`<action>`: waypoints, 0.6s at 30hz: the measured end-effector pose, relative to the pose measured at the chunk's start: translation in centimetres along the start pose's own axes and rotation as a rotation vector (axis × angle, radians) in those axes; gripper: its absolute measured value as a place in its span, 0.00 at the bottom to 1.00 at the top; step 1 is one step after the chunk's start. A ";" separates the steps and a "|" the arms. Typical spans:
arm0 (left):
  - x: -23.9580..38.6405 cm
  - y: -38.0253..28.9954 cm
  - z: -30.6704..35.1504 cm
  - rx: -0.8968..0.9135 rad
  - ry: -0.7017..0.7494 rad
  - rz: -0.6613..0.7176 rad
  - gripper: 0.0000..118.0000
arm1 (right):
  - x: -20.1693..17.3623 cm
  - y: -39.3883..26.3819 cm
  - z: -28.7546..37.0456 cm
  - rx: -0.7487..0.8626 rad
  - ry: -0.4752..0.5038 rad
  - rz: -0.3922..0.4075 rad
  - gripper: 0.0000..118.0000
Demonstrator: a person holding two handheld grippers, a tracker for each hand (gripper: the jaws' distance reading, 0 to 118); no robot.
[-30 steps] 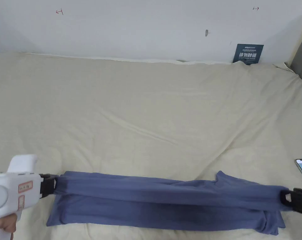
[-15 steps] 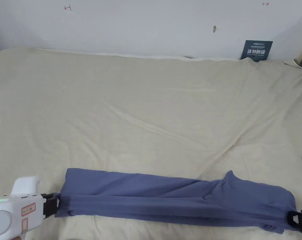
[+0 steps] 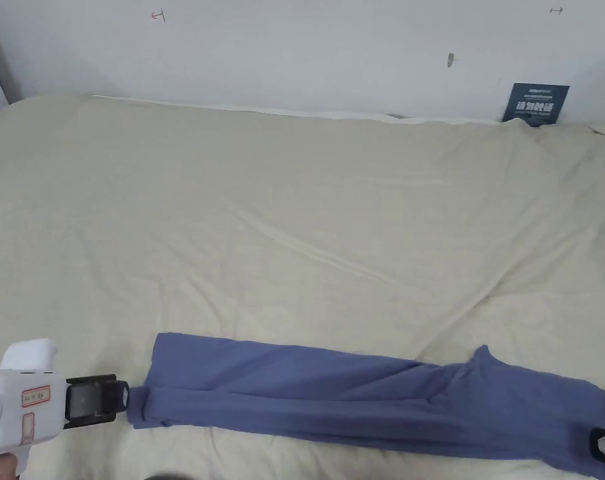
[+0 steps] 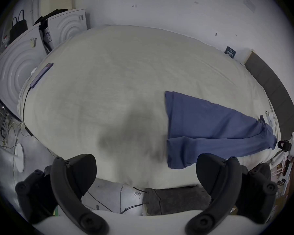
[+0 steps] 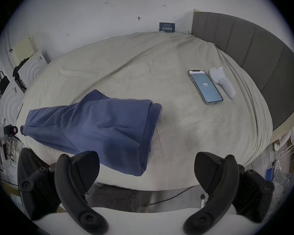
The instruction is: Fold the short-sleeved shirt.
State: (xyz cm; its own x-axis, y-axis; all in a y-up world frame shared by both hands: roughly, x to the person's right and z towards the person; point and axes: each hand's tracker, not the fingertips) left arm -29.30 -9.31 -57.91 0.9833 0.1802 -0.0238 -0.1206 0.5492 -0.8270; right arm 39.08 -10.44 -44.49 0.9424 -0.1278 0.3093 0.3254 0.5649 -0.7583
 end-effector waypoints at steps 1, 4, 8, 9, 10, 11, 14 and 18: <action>-0.3 0.3 0.4 0.021 -0.041 0.011 0.70 | -0.7 0.5 1.5 0.033 -0.025 -0.099 0.65; -1.5 1.7 -0.6 -0.015 -0.105 0.071 0.00 | -2.5 1.1 2.2 0.068 -0.102 -0.068 0.00; -1.4 3.3 -2.8 -0.059 -0.166 0.050 0.00 | -4.2 1.3 1.8 0.086 -0.082 -0.080 0.00; -1.5 3.6 -3.4 -0.081 -0.199 0.061 0.00 | -4.2 1.3 1.8 0.082 -0.056 -0.096 0.00; -1.7 3.9 -4.0 -0.098 -0.242 0.080 0.00 | -4.2 1.3 1.9 0.078 -0.058 -0.090 0.00; -1.7 4.1 -4.1 -0.114 -0.288 0.105 0.00 | -4.4 1.4 2.0 0.073 -0.054 -0.083 0.00; -1.9 4.3 -5.4 -0.142 -0.371 0.147 0.00 | -5.6 1.1 2.8 0.084 -0.065 -0.087 0.00; -1.9 4.2 -6.5 -0.184 -0.500 0.169 0.00 | -5.5 1.4 2.3 0.080 -0.077 -0.102 0.00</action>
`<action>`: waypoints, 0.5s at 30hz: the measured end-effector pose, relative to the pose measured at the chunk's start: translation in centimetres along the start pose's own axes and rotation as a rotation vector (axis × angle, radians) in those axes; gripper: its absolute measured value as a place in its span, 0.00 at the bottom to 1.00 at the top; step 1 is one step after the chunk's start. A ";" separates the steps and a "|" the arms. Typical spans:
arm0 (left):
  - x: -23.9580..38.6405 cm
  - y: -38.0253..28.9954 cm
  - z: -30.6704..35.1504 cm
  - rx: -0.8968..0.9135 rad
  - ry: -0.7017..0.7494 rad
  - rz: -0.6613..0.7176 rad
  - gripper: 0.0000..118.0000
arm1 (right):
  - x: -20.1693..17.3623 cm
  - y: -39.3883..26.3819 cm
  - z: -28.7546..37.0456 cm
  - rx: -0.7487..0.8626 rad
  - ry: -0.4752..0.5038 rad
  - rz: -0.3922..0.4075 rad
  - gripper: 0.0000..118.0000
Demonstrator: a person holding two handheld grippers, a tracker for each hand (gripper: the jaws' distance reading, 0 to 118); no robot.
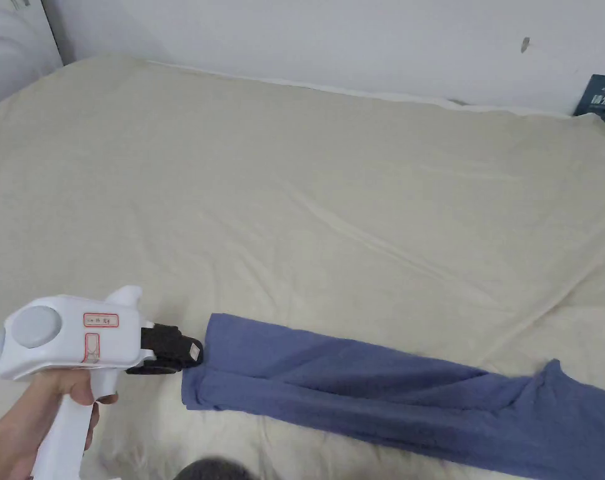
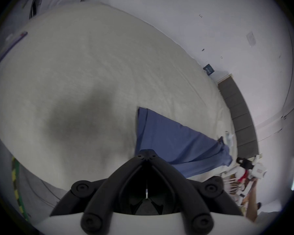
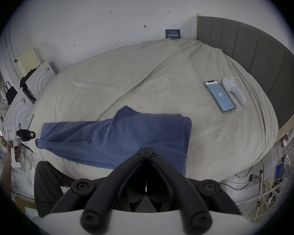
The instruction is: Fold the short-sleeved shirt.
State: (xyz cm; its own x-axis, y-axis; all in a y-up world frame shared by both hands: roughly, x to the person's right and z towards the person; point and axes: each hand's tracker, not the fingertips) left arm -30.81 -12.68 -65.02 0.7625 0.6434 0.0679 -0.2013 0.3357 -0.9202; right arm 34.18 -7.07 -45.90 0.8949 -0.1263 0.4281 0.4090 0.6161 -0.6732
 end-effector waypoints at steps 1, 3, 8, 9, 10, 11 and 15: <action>0.2 0.0 -0.5 -0.025 -0.026 -0.005 0.08 | 0.1 0.1 0.0 0.000 0.002 -0.003 0.00; -1.1 1.4 -0.9 -0.060 -0.077 0.012 0.90 | -0.3 0.0 0.4 0.004 -0.008 -0.017 0.00; -2.3 2.8 -2.3 -0.110 -0.142 0.056 0.99 | -0.9 0.8 0.3 0.000 0.015 0.022 0.00; -2.5 3.0 -3.0 -0.122 -0.136 0.062 0.99 | -0.9 1.0 0.3 -0.004 0.012 0.018 0.00; -3.4 3.3 -3.7 -0.147 -0.174 0.080 0.99 | -0.8 1.1 0.3 -0.007 0.010 0.014 0.00; -3.7 3.5 -4.1 -0.137 -0.233 0.092 0.99 | -0.8 0.7 0.8 0.000 -0.010 -0.012 0.00; -3.9 3.8 -7.1 -0.191 -0.384 0.154 0.99 | -1.0 1.0 1.0 -0.004 0.009 0.010 0.00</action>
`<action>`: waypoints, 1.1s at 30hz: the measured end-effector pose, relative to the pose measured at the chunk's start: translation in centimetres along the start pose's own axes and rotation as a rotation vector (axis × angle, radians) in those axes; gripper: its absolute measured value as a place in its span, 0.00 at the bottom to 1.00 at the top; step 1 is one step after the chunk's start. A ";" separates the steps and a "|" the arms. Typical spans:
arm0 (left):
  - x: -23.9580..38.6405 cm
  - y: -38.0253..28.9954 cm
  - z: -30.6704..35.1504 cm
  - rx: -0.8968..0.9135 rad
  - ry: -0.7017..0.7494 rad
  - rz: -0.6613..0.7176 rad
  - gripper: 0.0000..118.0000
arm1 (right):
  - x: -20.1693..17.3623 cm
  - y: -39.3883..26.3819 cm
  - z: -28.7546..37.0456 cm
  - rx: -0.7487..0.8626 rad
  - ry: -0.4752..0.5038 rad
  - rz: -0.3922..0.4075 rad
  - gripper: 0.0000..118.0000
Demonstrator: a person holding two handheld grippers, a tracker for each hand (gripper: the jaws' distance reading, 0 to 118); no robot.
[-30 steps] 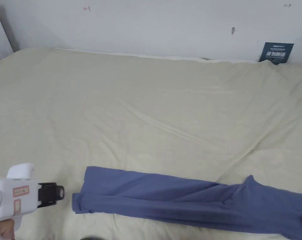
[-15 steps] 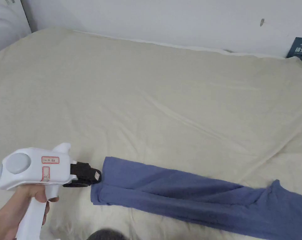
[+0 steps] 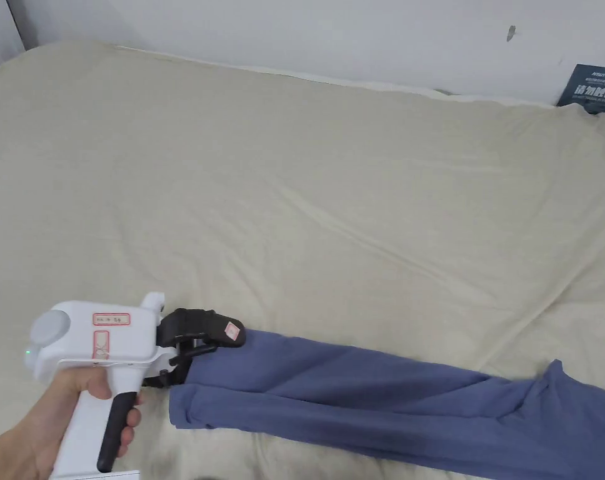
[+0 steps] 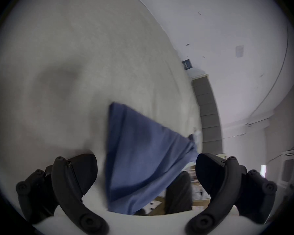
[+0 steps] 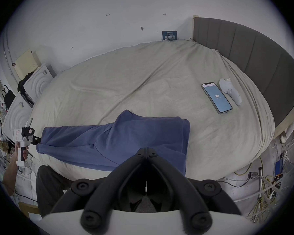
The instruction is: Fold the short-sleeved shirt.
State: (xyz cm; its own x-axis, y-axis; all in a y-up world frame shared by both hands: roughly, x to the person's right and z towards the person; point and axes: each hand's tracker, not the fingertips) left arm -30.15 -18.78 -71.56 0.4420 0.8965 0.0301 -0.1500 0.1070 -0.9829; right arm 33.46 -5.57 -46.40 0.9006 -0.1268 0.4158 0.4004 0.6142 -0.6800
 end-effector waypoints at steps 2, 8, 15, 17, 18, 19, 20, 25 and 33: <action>0.4 -0.1 -1.1 0.021 0.010 -0.030 0.98 | -0.2 0.1 0.1 0.003 0.000 -0.016 0.00; 0.3 0.3 -1.8 0.099 0.203 -0.061 0.04 | -0.3 0.0 0.3 0.014 0.023 0.015 0.00; 1.4 -0.7 1.5 0.188 0.235 -0.052 0.04 | -0.7 0.9 -0.2 0.028 0.054 0.049 0.00; 1.6 -0.5 3.6 0.196 0.236 -0.042 0.04 | -1.2 1.2 0.0 0.031 0.075 0.076 0.00; 1.8 -0.6 4.7 0.223 0.261 -0.038 0.04 | -1.3 1.3 0.0 0.038 0.081 0.081 0.00; 2.0 -0.5 5.9 0.248 0.301 -0.053 0.04 | -1.4 1.5 0.1 0.046 0.089 0.083 0.00; 2.0 -0.4 7.4 0.268 0.334 -0.045 0.04 | -1.5 1.7 0.1 0.048 0.115 0.102 0.00; 2.4 -0.1 13.7 0.378 0.522 -0.011 0.04 | -1.1 2.4 -0.1 0.066 0.144 0.124 0.00; 8.1 -0.4 13.2 0.301 0.736 -0.125 0.04 | -0.6 2.2 0.2 0.079 0.182 0.143 0.00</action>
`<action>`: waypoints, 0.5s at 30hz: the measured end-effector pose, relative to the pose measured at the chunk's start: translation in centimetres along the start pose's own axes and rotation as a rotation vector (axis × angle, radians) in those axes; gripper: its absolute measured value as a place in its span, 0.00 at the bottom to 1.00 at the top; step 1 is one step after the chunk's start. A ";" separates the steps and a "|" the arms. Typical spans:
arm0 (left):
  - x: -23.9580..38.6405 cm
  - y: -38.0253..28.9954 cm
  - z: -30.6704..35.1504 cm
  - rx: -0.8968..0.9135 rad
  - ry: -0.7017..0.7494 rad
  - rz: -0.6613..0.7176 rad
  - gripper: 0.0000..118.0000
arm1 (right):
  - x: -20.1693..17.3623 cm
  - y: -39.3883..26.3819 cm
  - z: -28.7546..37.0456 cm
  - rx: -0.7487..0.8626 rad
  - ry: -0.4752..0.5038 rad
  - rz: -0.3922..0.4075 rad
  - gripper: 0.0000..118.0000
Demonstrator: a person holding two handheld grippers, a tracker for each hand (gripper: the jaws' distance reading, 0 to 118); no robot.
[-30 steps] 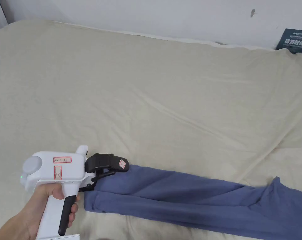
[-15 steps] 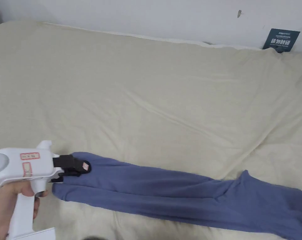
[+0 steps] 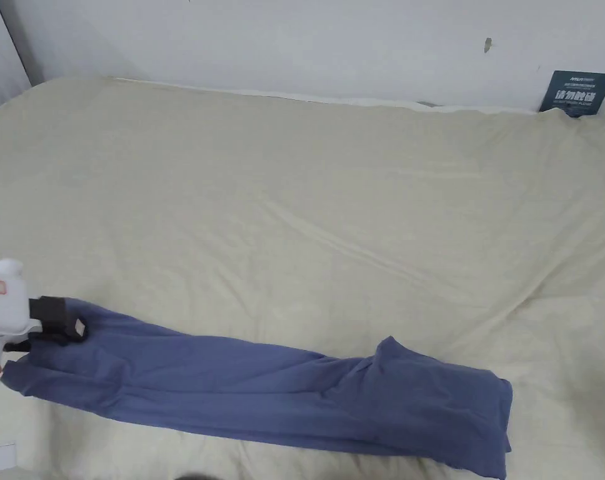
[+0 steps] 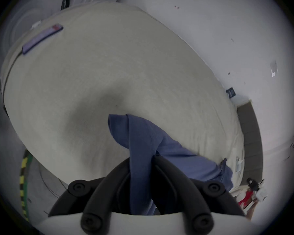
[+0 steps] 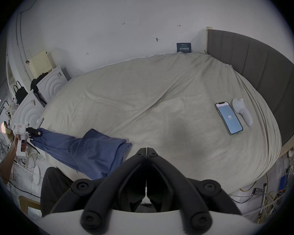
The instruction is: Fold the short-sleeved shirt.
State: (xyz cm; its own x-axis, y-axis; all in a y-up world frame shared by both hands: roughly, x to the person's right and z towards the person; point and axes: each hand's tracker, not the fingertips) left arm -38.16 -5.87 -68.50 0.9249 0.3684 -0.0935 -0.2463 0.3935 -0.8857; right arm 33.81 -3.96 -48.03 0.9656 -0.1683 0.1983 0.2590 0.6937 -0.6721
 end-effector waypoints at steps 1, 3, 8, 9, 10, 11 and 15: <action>1.4 0.0 0.6 -0.004 0.025 -0.053 0.04 | 0.1 -0.1 0.0 0.000 0.002 0.001 0.00; 5.6 -1.1 2.0 -0.017 0.099 -0.179 0.04 | 0.2 -0.4 0.1 0.002 0.014 0.007 0.00; 13.6 -3.0 2.7 -0.091 0.187 -0.378 0.04 | 0.2 -1.2 0.4 0.008 0.030 0.025 0.00; 15.0 -3.3 2.5 -0.109 0.208 -0.391 0.04 | 0.2 -1.4 0.4 0.008 0.027 0.029 0.00; 15.6 -3.2 1.9 -0.119 0.218 -0.400 0.04 | 0.2 -1.6 0.4 0.007 0.026 0.031 0.01; 16.9 -3.5 1.4 -0.134 0.221 -0.428 0.04 | 0.2 -1.9 0.4 0.003 0.037 0.037 0.01; 21.8 -4.9 -1.0 -0.158 0.265 -0.492 0.04 | 0.0 -2.3 0.5 0.000 0.063 0.028 0.01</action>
State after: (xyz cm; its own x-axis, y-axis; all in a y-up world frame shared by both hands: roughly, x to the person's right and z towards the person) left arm -16.52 -0.59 -66.67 0.9657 -0.0571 0.2534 0.2579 0.3274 -0.9090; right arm 33.24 -5.22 -46.18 0.9721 -0.1926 0.1340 0.2318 0.6986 -0.6770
